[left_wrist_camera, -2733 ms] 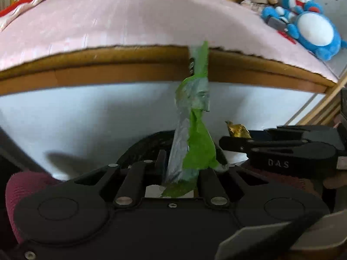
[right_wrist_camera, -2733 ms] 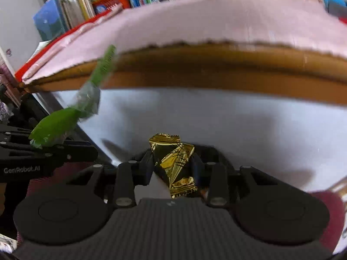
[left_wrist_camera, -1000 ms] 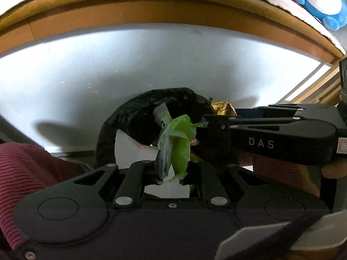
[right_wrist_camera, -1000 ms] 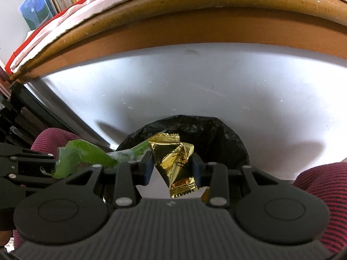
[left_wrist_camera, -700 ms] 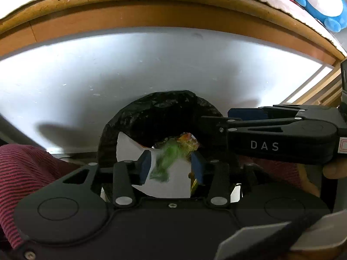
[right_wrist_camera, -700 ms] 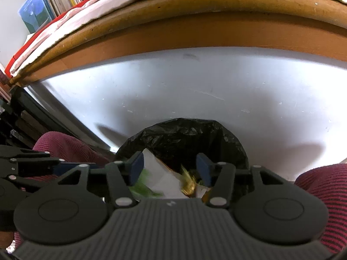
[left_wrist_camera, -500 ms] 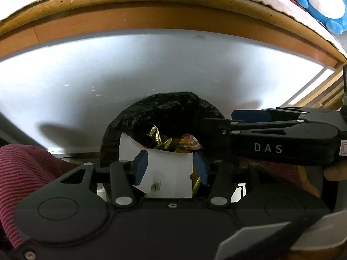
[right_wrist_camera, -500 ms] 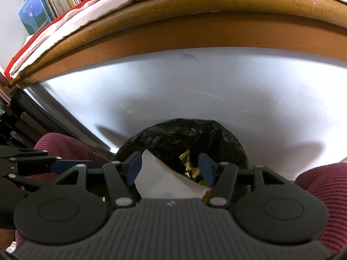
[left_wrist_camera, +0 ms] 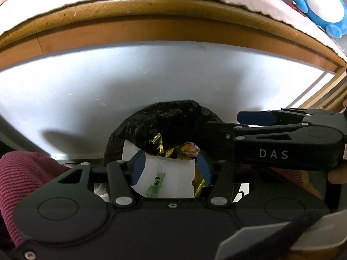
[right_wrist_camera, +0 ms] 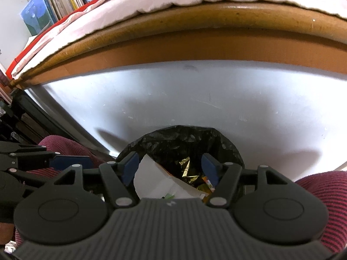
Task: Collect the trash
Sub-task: 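Open both tools over the bag and raise them back over the bed, then reach the right tool to the brown tissue and grasp it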
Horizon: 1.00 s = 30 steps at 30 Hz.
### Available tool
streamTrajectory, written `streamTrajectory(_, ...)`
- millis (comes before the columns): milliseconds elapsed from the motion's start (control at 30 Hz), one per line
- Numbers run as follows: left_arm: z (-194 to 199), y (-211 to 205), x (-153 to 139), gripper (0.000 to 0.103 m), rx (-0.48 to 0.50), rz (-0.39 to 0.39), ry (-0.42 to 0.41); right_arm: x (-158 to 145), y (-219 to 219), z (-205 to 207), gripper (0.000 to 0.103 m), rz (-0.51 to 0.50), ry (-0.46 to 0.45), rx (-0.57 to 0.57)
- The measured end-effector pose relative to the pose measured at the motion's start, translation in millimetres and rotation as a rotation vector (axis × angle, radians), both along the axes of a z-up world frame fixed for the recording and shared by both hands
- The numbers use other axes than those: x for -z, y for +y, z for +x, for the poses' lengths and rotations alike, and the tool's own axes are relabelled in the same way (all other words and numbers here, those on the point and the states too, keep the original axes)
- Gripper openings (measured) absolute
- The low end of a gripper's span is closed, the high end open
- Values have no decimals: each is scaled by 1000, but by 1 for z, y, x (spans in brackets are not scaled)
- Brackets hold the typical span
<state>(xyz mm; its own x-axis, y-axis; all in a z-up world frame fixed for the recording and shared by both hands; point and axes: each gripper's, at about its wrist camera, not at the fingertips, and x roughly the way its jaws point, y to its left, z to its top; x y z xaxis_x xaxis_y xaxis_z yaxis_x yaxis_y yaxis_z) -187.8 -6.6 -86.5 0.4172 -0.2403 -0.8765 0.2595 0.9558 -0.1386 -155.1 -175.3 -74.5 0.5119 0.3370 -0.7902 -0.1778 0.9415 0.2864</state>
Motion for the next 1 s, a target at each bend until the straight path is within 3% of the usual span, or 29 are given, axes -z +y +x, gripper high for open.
streamTrajectory(400,-10,2,-22,60,14,26,-72,-28,-3,-9,79,27,-40,-30)
streamTrajectory(733,-17,21,-90,70,43,7,-286,-94,-20,-13,82,43,-210,-48)
streamTrajectory(1000,8,32,-140,76,24,-12,-444,-136,-34,10,85,6,-361,-35)
